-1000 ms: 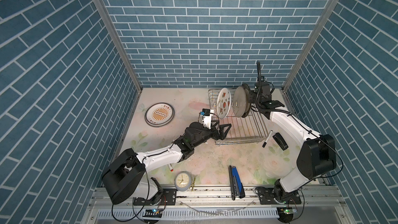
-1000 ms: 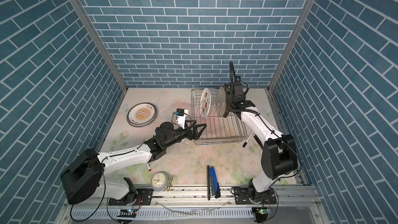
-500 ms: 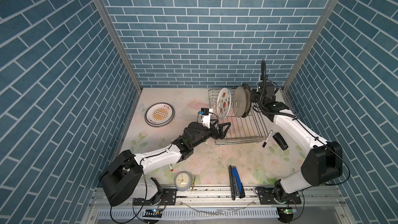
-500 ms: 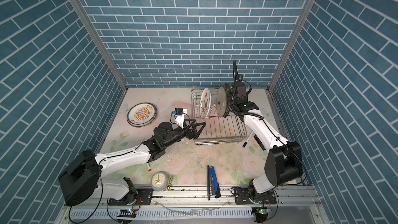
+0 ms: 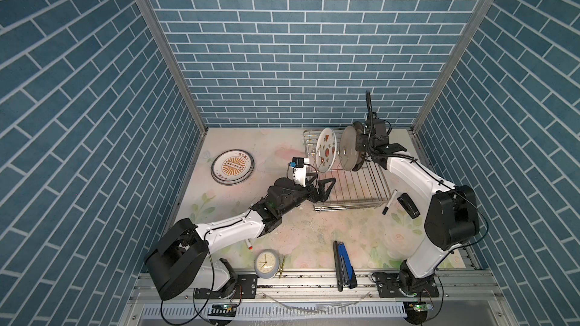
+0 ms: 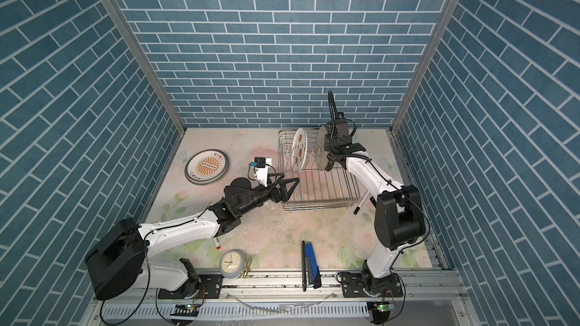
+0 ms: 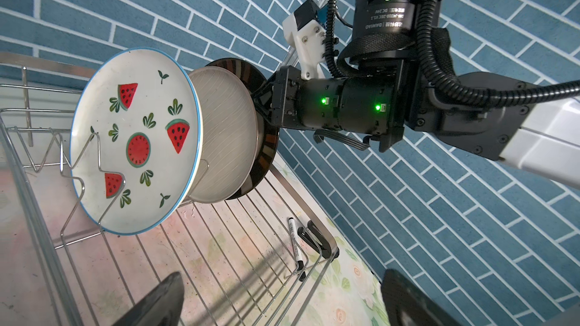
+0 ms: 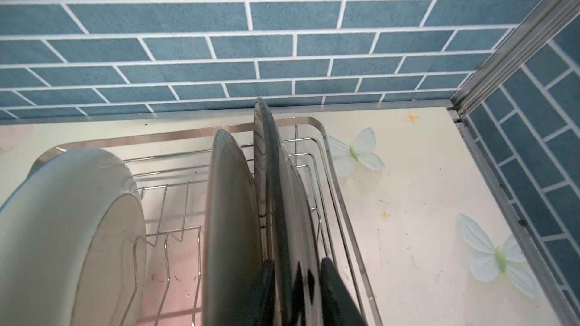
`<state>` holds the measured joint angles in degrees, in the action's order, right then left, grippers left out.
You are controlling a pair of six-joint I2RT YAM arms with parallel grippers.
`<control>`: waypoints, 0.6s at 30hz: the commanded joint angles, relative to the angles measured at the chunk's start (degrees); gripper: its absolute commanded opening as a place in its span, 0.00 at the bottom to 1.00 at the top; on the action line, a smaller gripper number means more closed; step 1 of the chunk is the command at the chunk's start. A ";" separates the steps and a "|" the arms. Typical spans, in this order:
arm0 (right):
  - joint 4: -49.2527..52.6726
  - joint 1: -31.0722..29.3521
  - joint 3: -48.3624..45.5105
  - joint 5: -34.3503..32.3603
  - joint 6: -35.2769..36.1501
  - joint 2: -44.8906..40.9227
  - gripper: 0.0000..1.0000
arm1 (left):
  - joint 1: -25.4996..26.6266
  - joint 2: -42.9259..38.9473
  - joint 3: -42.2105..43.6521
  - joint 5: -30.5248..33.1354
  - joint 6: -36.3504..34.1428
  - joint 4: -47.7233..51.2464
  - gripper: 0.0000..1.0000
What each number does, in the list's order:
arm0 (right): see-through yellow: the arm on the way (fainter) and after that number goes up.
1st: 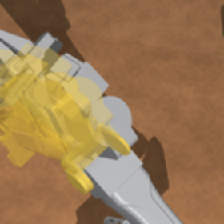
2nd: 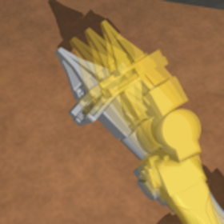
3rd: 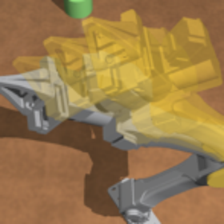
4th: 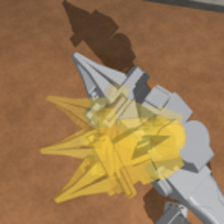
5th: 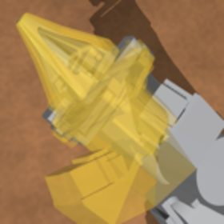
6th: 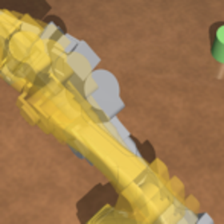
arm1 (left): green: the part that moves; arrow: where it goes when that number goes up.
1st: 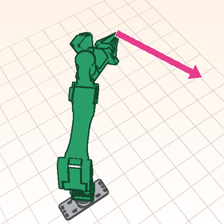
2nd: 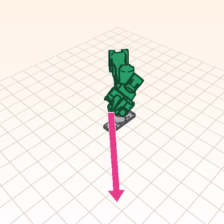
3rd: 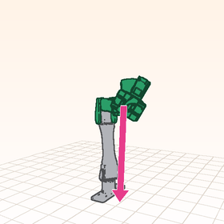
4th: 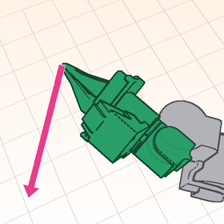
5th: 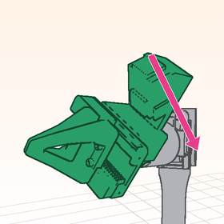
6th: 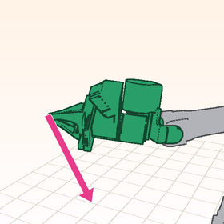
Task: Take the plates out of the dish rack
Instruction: 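Close the right gripper on the rim of the dark-rimmed striped plate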
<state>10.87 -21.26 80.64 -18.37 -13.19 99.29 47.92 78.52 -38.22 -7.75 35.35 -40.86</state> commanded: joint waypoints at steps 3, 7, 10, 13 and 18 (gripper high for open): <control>2.06 -0.36 3.44 -3.57 -0.12 1.89 0.16 | 0.33 0.22 0.54 0.23 -0.45 -1.42 1.00; 2.36 -1.16 3.99 -6.65 -0.35 3.33 0.17 | 0.33 0.42 0.68 0.45 -0.30 -1.63 1.00; 3.05 -3.08 5.23 -13.18 1.01 4.67 0.15 | 0.33 0.51 0.51 0.92 -0.34 -1.35 1.00; 4.17 -4.14 6.49 -16.95 1.34 5.56 0.12 | 0.33 0.49 0.86 1.84 -0.29 -1.41 1.00; 4.32 -4.46 6.44 -17.51 1.33 5.42 0.05 | 0.33 0.05 1.10 2.02 -0.44 -1.24 1.00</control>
<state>14.22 -25.43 84.93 -32.88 -8.88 103.63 47.92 78.54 -37.98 -6.42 35.35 -41.01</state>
